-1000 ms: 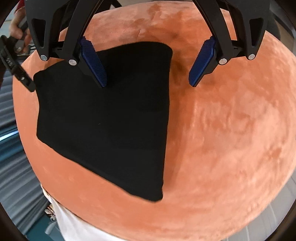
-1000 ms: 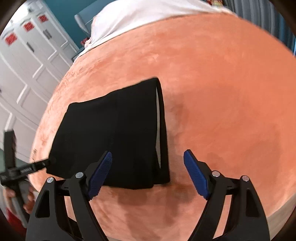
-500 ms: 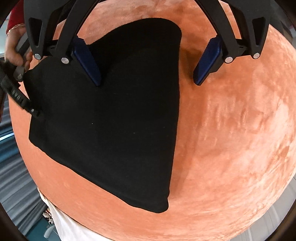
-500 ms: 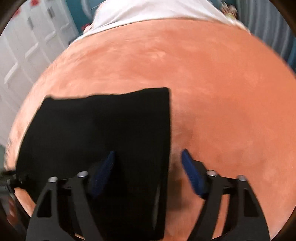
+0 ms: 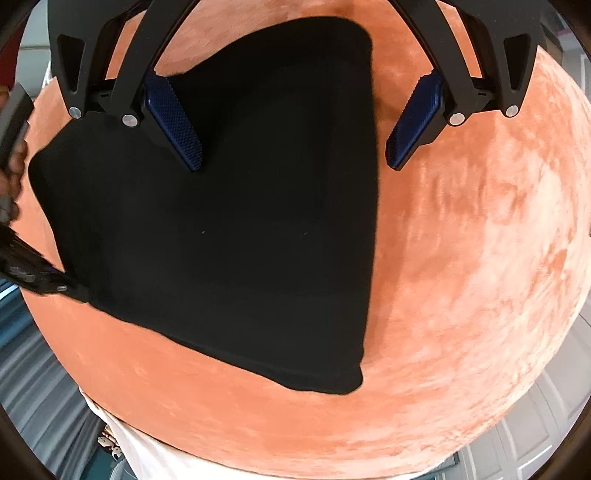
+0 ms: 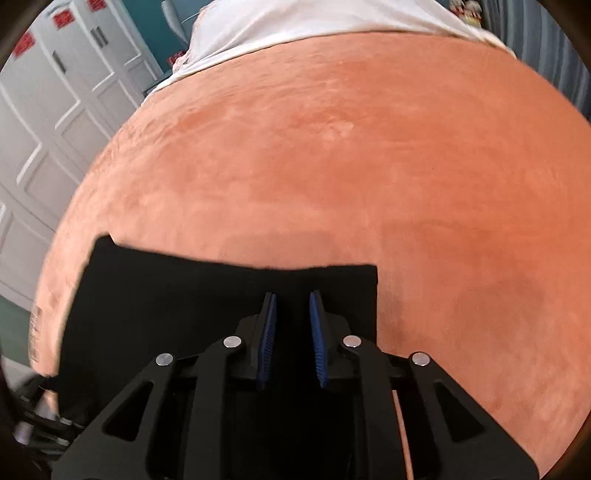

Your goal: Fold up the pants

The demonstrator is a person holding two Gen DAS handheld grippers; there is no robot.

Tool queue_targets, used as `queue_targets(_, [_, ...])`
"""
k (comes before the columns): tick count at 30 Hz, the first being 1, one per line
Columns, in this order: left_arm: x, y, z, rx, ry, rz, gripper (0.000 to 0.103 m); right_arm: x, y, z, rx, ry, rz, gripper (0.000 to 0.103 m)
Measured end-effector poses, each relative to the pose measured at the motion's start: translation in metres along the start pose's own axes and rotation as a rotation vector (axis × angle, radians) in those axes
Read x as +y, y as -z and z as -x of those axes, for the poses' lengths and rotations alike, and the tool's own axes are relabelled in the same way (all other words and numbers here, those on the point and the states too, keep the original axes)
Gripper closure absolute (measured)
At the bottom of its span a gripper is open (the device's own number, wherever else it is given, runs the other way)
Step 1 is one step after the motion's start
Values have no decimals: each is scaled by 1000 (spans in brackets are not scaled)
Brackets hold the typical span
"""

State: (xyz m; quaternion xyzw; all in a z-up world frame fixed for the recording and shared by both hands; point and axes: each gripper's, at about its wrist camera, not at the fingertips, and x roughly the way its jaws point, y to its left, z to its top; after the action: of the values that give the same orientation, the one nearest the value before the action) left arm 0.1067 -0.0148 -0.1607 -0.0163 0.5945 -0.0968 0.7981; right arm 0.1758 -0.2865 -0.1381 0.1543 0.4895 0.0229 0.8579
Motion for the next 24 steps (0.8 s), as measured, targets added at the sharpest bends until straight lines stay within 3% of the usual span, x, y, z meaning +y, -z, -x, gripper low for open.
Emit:
queue_targets(1, [2,-1,-1,10,27,8,5,-1,4,13,-14,3,-12,76])
queue_targets(2, [5,-2,-5,29,59,21,5,-3,12,25,-21,22,-19,48])
queue_targets(4, [10,-2,-10,59,113,53,5,-8,30,44,-42,55,-24,8])
queue_targets(6, [15,-1,-16,94,181,94,5,-17,53,52,-20,28,-30,9])
queue_targets(10, [9,-4,-19,81,182,81,5,-37,90,28,116,-45,-109,9])
queue_targets(13, [1,-6,-23,64,174,87,5,-42,99,16,106,-191,-210,8])
queue_targets(16, [-15,-16,-28,58,152,67,5,-29,99,7,99,-204,-198,11])
queue_targets(17, [-15,-18,-28,57,147,64,7,-25,98,5,103,-220,-204,18])
queue_targets(18, [-18,-19,-26,50,149,57,19,-22,98,4,107,-221,-217,23])
queue_targets(19, [-20,-19,-21,32,148,51,32,-22,97,4,113,-239,-230,43])
queue_targets(20, [-23,-21,-19,19,138,36,42,-24,98,3,115,-271,-262,56])
queue_targets(21, [-26,-22,-9,-3,125,9,60,-24,99,7,113,-294,-297,60])
queue_targets(24, [-28,-24,12,-31,129,-16,69,-10,98,27,76,-268,-261,64])
